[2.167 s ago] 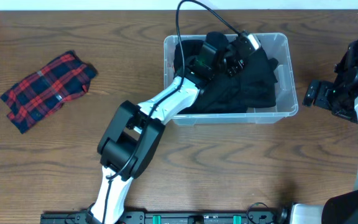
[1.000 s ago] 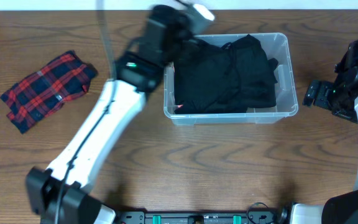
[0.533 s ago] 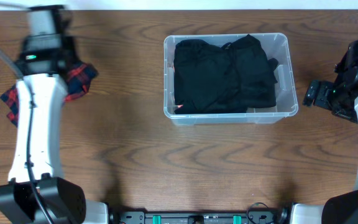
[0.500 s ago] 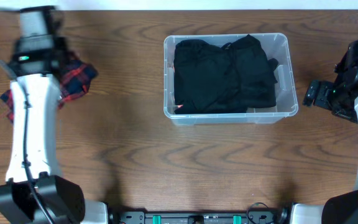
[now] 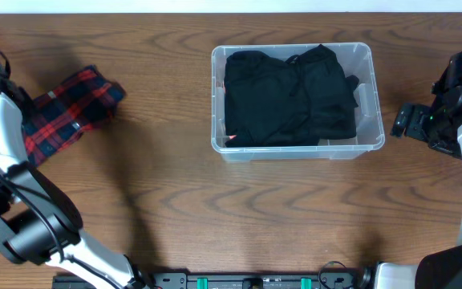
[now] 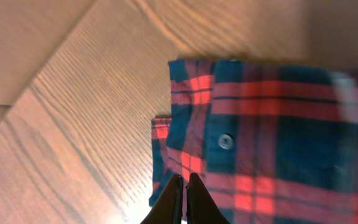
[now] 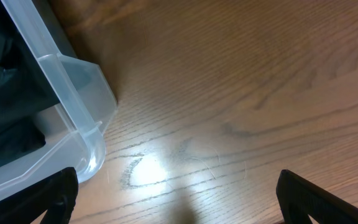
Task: Pack container
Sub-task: 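Move the left gripper left onto the red plaid shirt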
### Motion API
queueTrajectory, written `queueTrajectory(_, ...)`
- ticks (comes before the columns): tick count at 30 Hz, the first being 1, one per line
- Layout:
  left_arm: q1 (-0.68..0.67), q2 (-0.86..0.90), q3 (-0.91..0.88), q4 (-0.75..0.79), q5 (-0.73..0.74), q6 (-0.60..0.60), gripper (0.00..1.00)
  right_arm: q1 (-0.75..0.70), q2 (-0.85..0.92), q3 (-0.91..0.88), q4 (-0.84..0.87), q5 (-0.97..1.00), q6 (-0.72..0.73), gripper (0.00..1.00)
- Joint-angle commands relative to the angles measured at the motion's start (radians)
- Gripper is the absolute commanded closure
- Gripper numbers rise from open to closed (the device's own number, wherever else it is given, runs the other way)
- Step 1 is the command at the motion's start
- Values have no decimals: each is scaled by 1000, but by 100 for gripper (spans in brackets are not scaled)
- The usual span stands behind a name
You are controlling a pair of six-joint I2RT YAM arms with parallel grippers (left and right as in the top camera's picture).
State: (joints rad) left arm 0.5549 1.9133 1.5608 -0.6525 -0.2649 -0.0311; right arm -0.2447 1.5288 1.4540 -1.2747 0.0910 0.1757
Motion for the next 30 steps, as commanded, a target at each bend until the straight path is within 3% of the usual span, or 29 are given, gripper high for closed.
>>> queueTrajectory(1, 37, 50, -7, 6, 23, -19, 94, 3, -10, 9, 0, 13, 10, 1)
queueTrajectory(15, 69, 190, -9, -69, 282, -20, 94, 3, -10, 9, 0, 13, 10, 1)
queueTrajectory(24, 66, 191, -11, -225, 297, -24, 94, 3, -10, 9, 0, 13, 10, 1)
queueTrajectory(30, 63, 191, -11, -266, 560, -24, 94, 3, -10, 9, 0, 13, 10, 1)
